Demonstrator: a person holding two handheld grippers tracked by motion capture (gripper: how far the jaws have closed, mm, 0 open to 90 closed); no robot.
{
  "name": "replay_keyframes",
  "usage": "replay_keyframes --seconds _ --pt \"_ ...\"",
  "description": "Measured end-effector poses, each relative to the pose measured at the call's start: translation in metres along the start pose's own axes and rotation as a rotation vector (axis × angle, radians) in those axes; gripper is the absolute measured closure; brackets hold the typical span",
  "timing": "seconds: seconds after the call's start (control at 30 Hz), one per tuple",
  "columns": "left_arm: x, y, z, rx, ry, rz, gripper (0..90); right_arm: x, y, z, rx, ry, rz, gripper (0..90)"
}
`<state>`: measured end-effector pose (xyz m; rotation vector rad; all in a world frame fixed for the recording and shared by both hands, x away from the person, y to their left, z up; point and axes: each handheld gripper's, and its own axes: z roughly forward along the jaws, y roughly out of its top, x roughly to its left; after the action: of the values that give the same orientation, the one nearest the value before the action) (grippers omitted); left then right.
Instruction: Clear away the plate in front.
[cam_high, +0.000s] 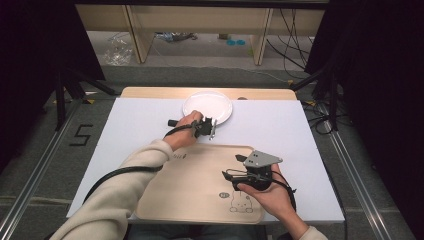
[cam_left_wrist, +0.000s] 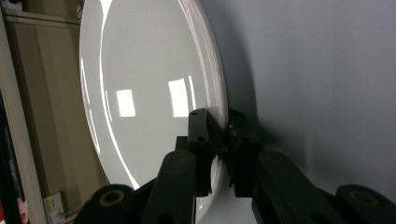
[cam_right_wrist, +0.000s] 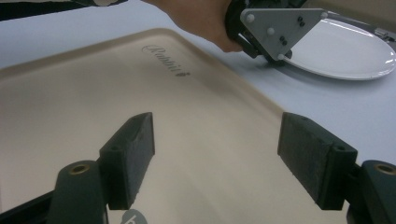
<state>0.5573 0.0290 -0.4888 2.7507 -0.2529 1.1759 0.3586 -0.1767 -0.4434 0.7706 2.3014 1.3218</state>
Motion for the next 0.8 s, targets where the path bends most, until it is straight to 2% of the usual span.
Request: replay_keyframes --seconds 0.1,0.17,0.23,0.33,0.63,0.8 --pt "0.005 0.000 -0.010 -0.004 0.064 -0.021 86.0 0.000 0.000 -0.001 0.007 0.005 0.003 28.5" --pt "0.010 -0.002 -0.015 -0.007 0.059 -0.049 87.3 0.000 0.000 -0.001 0.011 0.009 0.004 28.6" --pt "0.012 -0.006 -0.018 0.003 0.076 -0.045 87.3 0.000 0.000 0.000 0.012 0.009 0.003 28.7" --pt "0.009 -0.008 -0.020 0.002 0.075 -0.069 87.3 0.000 0.000 0.000 0.013 0.008 0.002 28.8" --pt "0.006 -0.007 -0.025 -0.006 0.094 -0.069 87.2 0.000 0.000 0.000 0.012 0.010 0.005 29.0" --pt "0.005 -0.008 -0.030 -0.014 0.119 -0.068 87.1 -0.001 0.000 -0.001 0.009 0.006 0.004 29.0"
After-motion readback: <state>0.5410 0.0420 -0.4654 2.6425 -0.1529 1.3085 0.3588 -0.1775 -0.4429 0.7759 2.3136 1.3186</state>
